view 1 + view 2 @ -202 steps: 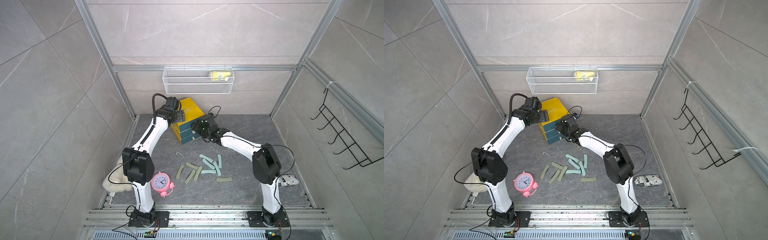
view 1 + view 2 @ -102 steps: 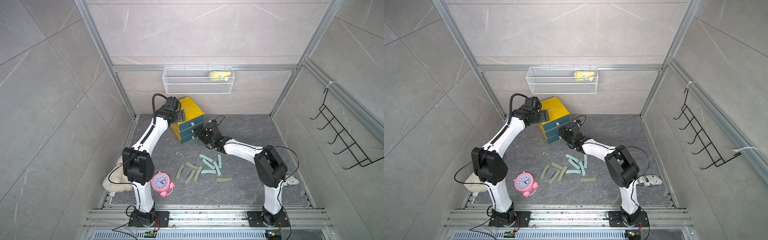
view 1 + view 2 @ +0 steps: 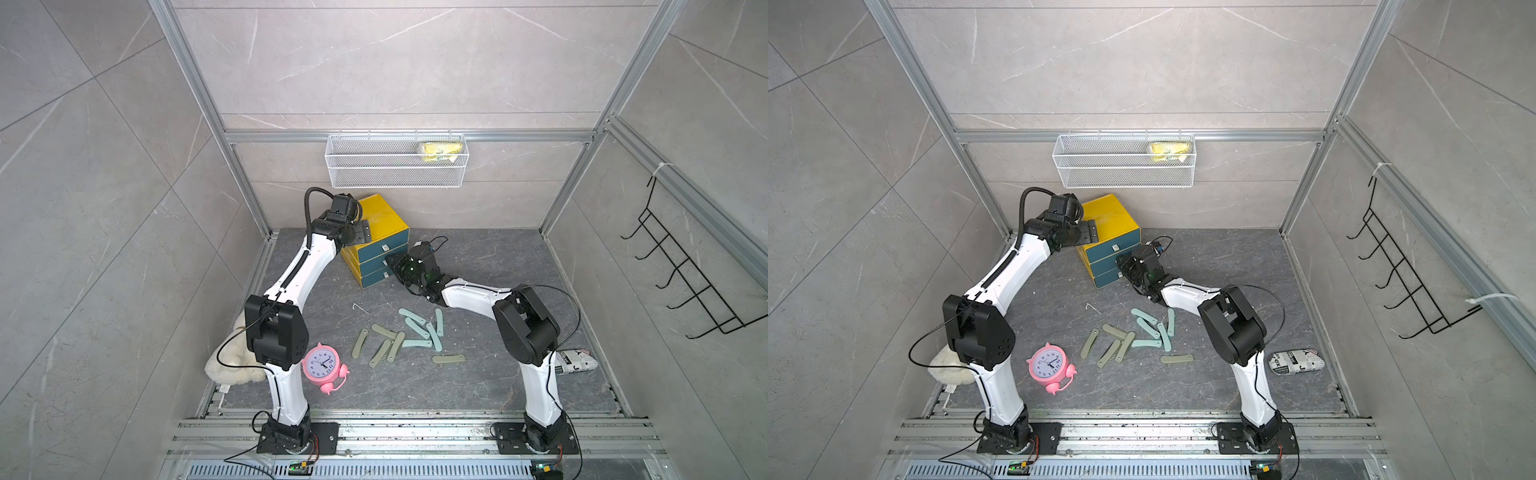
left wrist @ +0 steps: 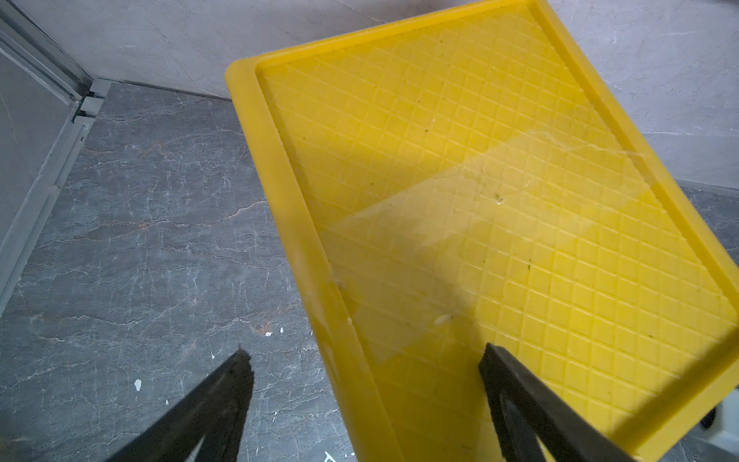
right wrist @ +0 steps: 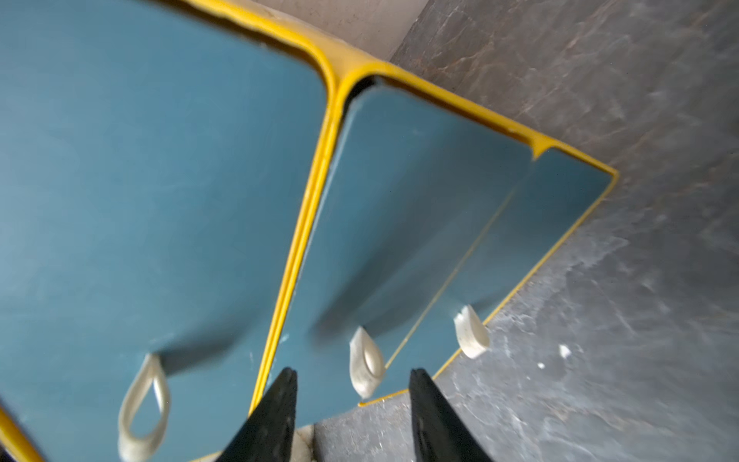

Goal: Place the fruit knives into the drawer by color
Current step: Open the drawer in the storage box.

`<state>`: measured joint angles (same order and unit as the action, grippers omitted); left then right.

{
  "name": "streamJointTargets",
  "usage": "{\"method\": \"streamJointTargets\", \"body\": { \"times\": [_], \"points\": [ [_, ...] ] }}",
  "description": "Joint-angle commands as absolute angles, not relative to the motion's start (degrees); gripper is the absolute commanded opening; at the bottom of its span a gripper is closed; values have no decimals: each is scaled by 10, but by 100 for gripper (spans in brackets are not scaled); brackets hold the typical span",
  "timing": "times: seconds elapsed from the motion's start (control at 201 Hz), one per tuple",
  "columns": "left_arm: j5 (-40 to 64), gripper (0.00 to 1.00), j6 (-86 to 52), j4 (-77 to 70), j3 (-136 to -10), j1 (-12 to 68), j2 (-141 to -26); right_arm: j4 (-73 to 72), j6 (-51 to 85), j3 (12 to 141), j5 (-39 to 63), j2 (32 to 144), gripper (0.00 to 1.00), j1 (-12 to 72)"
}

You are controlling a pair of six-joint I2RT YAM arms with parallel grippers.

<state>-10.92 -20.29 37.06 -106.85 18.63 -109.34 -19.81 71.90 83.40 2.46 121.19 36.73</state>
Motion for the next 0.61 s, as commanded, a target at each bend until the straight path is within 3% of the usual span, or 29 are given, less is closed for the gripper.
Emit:
{"method": "streamJointTargets", "body": {
  "times": [0.0, 0.388, 0.468, 0.557, 0.602],
  "points": [
    [-92, 93, -182, 408, -1067, 186, -1116, -205, 729, 856, 31, 1232, 45, 367],
    [-90, 93, -178, 408, -1067, 186, -1121, -197, 734, 892, 24, 1273, 28, 363],
    [-90, 93, -179, 408, -1067, 186, -1122, -202, 734, 895, 25, 1276, 20, 363],
    [-89, 93, -177, 407, -1067, 186, -1123, -206, 730, 891, 26, 1274, 2, 362],
    [-88, 92, -178, 407, -1068, 186, -1124, -205, 727, 890, 25, 1271, 0, 363]
  ]
}}
